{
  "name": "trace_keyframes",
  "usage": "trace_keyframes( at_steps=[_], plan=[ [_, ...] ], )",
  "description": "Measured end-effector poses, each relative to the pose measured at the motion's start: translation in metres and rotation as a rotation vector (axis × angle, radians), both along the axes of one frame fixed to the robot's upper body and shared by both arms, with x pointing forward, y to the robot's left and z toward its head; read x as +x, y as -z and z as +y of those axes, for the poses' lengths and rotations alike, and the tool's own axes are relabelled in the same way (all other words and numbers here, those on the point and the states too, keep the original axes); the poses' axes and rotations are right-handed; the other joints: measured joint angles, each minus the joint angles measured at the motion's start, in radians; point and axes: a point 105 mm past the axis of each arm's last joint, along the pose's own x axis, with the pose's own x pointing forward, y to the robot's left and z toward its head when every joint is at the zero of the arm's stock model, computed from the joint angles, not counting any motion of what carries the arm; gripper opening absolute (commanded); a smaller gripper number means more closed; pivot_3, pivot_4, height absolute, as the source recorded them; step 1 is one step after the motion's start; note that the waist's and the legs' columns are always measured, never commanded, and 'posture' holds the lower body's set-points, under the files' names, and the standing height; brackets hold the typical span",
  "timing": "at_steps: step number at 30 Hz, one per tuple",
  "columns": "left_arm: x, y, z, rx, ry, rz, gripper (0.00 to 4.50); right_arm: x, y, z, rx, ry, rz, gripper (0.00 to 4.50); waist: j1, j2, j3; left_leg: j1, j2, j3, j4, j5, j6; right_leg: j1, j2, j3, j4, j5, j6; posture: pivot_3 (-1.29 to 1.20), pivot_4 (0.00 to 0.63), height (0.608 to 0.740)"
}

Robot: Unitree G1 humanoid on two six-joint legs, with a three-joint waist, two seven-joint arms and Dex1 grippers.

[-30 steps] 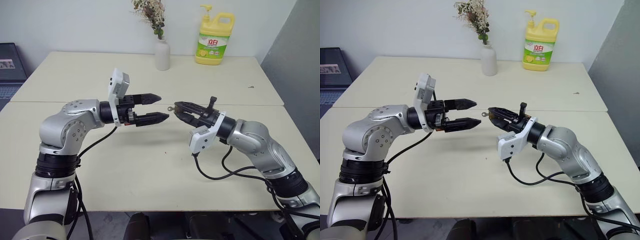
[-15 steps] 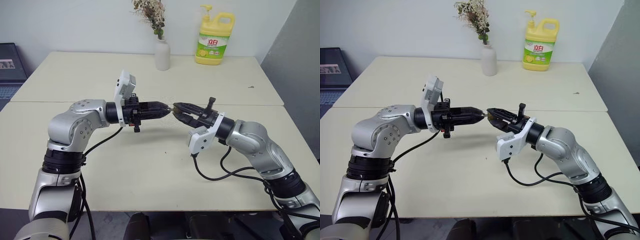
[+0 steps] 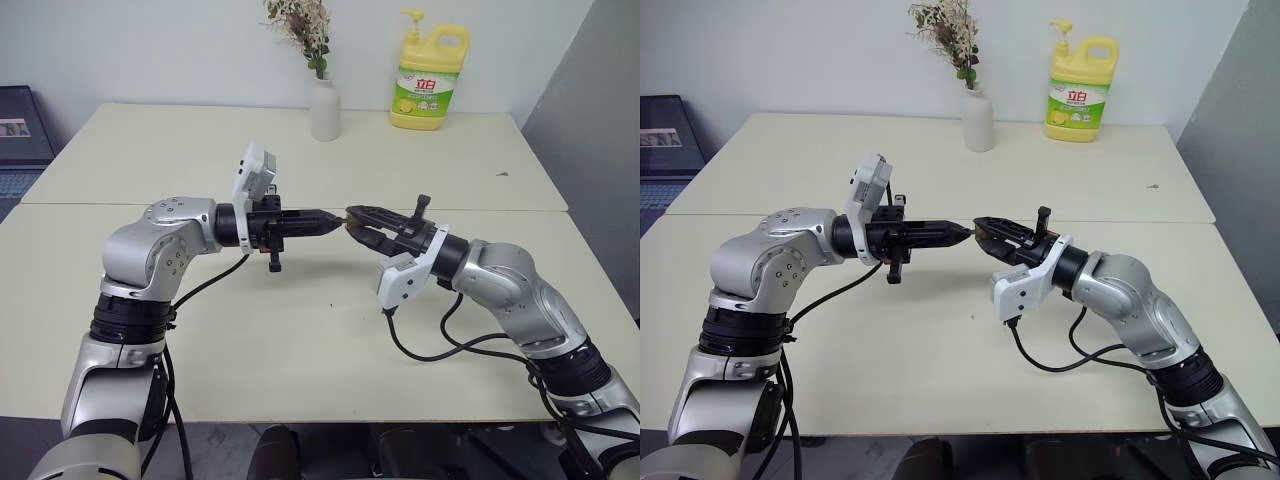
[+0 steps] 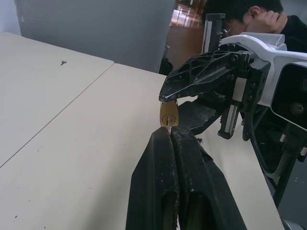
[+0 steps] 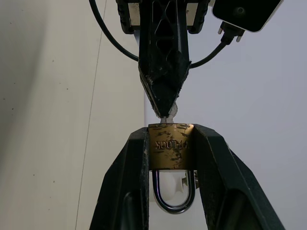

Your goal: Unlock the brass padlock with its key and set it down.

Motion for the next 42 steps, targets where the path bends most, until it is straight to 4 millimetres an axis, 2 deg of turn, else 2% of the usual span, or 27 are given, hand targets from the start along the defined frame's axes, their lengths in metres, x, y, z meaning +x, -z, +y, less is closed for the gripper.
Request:
trace_keyframes(
  at_steps=[8, 19, 42],
  plan=[
    [0.0005, 0.0035, 0.0002, 0.038, 0.003, -0.125, 0.0, 0.0001, 0.0021, -0.0001, -0.014, -0.005, 0.007, 0.93, 0.0, 0.0, 0.0, 0.0, 0.0, 0.0, 0.0, 0.0, 0.0, 0.0, 0.0, 0.0, 0.0, 0.0, 0.0, 0.0, 0.15, 0.74],
    [-0.0004, 0.0028, 0.0, 0.11, 0.0, -0.401, 0.0, 0.0009, 0.0027, 0.0002, -0.004, -0.007, 0.019, 0.93, 0.001, 0.0, 0.0, 0.0, 0.0, 0.0, 0.0, 0.0, 0.0, 0.0, 0.0, 0.0, 0.0, 0.0, 0.0, 0.0, 0.15, 0.74],
    [0.0008, 0.0056, 0.0014, 0.13, 0.028, -0.514, 0.0, 0.0007, 0.0049, 0.001, -0.001, -0.009, 0.034, 0.93, 0.001, 0.0, 0.0, 0.0, 0.0, 0.0, 0.0, 0.0, 0.0, 0.0, 0.0, 0.0, 0.0, 0.0, 0.0, 0.0, 0.15, 0.74]
  ],
)
